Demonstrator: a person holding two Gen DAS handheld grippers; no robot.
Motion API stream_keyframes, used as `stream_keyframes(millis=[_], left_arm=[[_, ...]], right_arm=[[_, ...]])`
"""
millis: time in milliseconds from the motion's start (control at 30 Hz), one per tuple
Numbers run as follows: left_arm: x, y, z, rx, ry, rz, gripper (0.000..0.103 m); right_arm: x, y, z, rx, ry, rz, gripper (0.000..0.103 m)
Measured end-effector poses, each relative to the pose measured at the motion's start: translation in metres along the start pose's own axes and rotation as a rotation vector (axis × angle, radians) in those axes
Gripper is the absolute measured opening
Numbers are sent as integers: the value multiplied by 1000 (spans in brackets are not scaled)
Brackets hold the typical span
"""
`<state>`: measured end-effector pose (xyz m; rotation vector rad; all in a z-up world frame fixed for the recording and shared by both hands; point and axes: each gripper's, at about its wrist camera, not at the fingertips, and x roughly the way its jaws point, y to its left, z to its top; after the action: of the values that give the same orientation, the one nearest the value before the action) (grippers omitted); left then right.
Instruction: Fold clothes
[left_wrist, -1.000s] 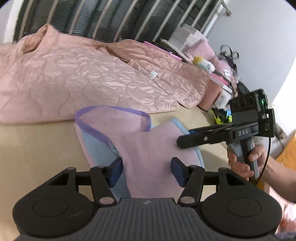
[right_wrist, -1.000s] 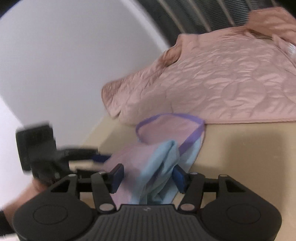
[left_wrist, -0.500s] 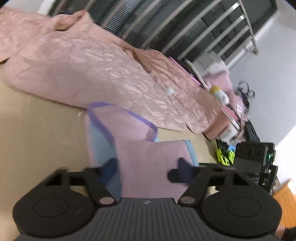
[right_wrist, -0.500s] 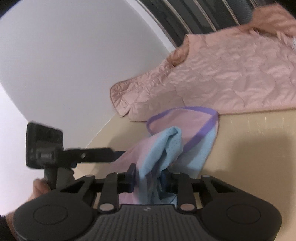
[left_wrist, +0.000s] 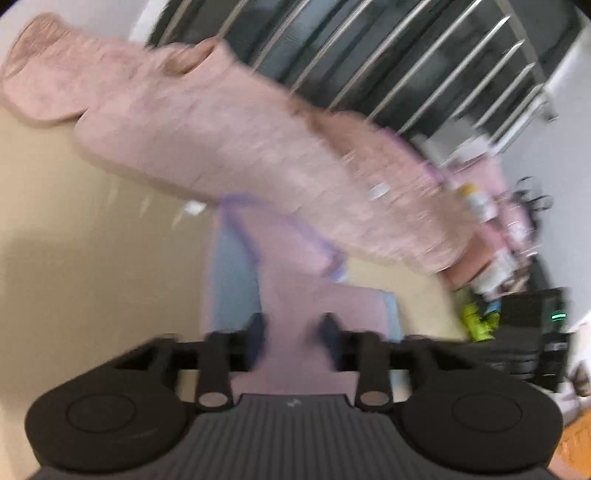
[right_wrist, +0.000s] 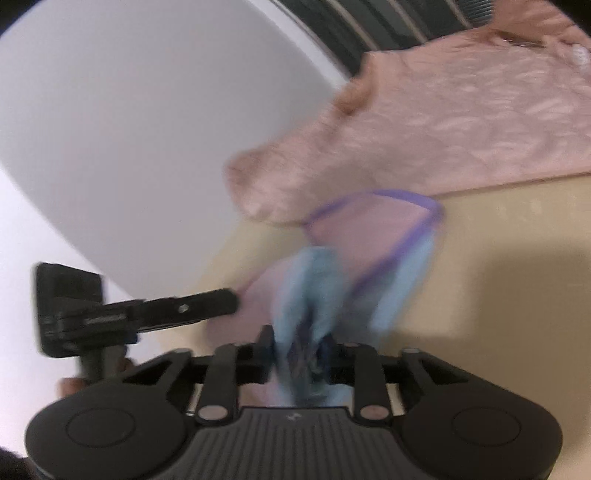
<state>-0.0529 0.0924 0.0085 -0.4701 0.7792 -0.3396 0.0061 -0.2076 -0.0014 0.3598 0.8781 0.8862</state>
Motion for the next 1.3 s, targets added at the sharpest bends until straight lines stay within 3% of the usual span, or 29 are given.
stream_keyframes(millis=[133,233,333,367,400,433,467,600,733,833,933,1033,1067,1133,1167,1200,1300], left_arm=[[-7,5,7,-8,-54,0,55],[-3,5,16,3,-58,0,54],[16,6,19,-25,25,-72,55],[15,5,18,-28,19,-78,54],[15,5,18,-31,13,-83,48],[14,4,17,-33,7,-89,33],[13,4,16,-36,0,-94,6],[11,2,13,-46,-25,-116,6],[-14,-3,8,-63,-112,-114,6],[-17,4,0,-107,-132,-39,6],[-11,12,-5,-129,-122,39,17],[-6,17,-5,-129,-93,85,47],[-9,16,0,-119,-98,79,61],[-16,11,14,-67,-141,68,73],[-16,11,22,-28,-138,72,82],[-14,11,31,10,-130,80,85],[18,17,66,77,-44,127,85]], right_arm=[[-24,13,1,-61,-95,-80,47],[-31,19,10,-87,-156,-153,47],[-12,10,15,-37,-93,-121,39],[-4,10,14,-42,-72,-130,31],[1,10,11,-48,-61,-141,29],[3,10,8,-45,-65,-143,28],[4,9,7,-37,-73,-139,26],[1,13,3,-39,-106,-133,13],[-4,25,3,-91,-136,-113,12],[2,32,5,-115,-129,-119,12],[25,33,4,-128,-63,-173,15],[32,41,-1,-168,-44,-227,18],[29,44,0,-179,-54,-241,25],[19,47,6,-182,-96,-261,48],[14,47,11,-180,-122,-272,64],[12,44,18,-166,-140,-293,70],[22,29,46,-87,-139,-351,68]])
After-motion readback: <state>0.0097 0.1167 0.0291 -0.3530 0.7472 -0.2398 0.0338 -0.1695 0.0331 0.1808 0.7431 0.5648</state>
